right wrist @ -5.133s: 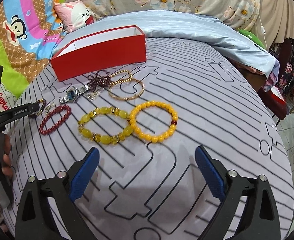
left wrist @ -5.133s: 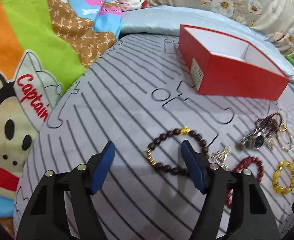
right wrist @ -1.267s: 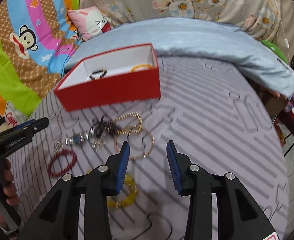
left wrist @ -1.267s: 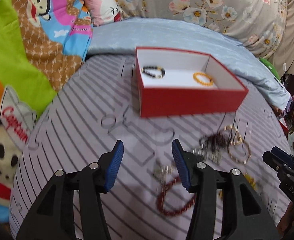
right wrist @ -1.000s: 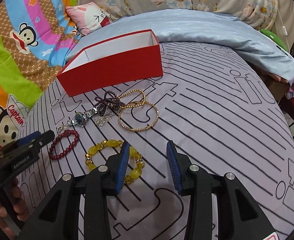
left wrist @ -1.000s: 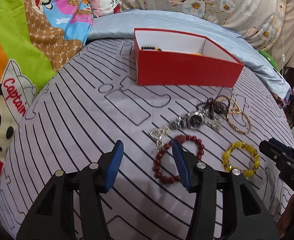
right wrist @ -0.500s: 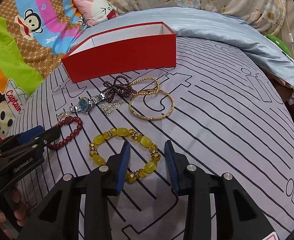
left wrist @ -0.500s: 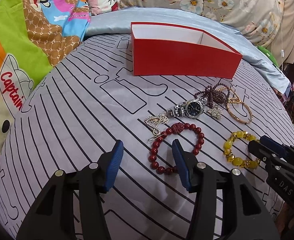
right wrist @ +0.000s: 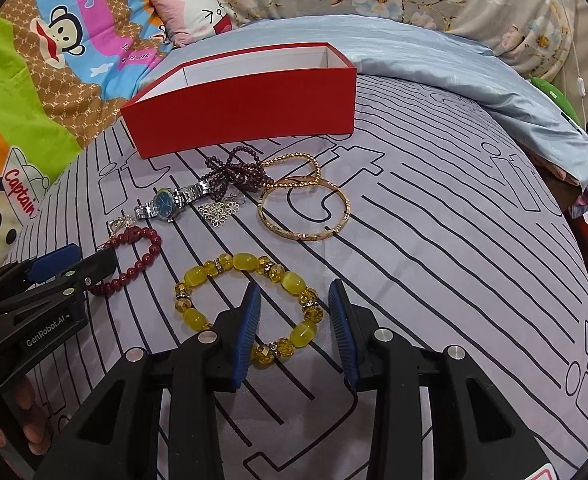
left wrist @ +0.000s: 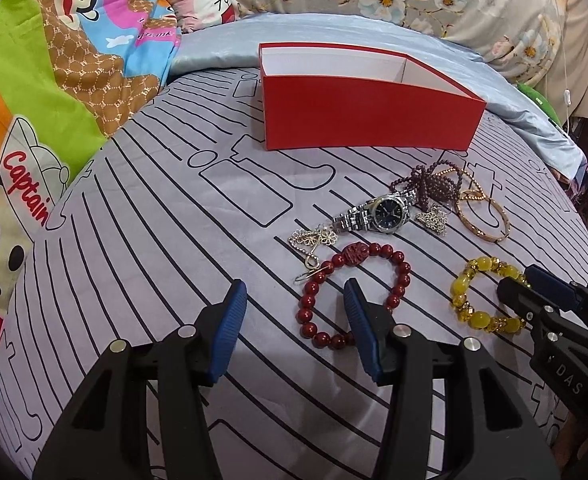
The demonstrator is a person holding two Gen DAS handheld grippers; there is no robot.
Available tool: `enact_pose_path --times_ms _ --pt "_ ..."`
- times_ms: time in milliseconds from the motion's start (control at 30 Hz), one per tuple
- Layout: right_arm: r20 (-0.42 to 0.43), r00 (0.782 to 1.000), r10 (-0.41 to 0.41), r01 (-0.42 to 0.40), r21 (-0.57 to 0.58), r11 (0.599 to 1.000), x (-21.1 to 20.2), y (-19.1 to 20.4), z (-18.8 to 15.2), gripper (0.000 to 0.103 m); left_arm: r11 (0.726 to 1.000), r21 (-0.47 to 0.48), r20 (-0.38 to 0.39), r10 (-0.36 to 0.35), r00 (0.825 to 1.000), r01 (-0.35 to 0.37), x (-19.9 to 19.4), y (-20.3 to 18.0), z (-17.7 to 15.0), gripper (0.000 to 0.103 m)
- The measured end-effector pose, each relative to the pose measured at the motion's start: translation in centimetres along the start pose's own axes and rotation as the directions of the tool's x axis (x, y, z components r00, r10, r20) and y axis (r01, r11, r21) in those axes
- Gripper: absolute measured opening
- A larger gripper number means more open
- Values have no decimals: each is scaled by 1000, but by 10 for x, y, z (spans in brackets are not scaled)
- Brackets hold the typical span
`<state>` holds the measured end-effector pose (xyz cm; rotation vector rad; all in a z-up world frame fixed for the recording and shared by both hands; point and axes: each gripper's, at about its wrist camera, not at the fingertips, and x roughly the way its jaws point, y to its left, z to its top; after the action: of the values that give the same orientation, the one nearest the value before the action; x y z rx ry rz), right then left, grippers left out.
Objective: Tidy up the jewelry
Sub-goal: 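Grasp the red bead bracelet with the left gripper while the right gripper grasps the yellow bead bracelet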
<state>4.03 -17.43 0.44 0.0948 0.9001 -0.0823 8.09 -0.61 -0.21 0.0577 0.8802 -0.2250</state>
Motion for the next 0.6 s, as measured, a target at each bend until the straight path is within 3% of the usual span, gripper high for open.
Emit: enact_pose_path --times_ms 400,500,567,600 --pt "0 1000 -18 18 -12 1000 0 2 -1 34 1000 2 0 3 1000 -3 0 0 0 44" --pt "2 1000 -24 24 -7 1000 0 1 -1 28 1000 3 4 -12 1000 12 -2 0 -1 32" --pt "3 1000 -25 25 0 1000 -1 0 -1 16 999 9 4 -34 999 34 -3 -1 -2 18" --pt "3 1000 -19 19 4 1000 -2 0 -2 12 999 14 4 -39 999 39 -4 -1 -3 16"
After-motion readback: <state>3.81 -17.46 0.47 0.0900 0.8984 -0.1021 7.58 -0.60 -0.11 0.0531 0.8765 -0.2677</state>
